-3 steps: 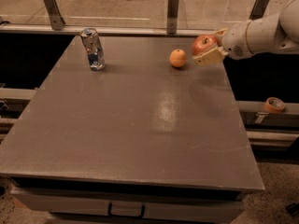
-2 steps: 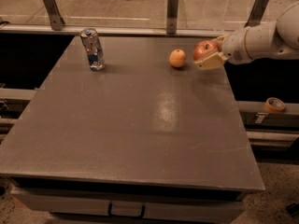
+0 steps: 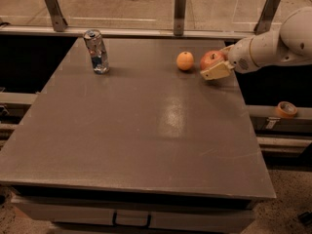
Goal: Move apple near orange
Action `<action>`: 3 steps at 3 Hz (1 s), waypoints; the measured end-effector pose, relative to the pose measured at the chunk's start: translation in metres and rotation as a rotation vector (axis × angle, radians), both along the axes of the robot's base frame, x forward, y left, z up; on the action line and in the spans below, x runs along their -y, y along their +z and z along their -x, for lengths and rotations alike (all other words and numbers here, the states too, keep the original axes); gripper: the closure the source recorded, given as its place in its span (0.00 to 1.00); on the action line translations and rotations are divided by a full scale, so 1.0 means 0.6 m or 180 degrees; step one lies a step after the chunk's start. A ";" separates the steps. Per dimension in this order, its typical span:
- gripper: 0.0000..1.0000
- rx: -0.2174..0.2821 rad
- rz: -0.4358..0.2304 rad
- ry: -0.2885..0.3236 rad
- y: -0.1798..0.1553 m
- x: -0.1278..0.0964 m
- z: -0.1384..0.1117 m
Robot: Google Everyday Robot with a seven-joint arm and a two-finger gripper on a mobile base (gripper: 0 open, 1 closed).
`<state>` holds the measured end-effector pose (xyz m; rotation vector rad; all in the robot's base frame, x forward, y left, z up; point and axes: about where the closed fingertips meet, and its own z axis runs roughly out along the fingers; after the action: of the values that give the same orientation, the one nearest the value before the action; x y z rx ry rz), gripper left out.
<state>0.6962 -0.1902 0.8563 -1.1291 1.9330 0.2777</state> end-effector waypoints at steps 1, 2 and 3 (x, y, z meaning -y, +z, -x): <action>0.13 -0.0097 -0.0025 0.0046 -0.015 -0.017 -0.002; 0.00 -0.0193 -0.0061 0.0080 -0.025 -0.029 0.000; 0.00 -0.0215 -0.0071 0.0078 -0.025 -0.029 0.002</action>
Offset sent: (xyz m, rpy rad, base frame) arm -0.0023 0.0205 -0.0174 0.0309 0.0896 0.0290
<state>0.6952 -0.1727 0.8413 -1.1426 1.9712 0.3539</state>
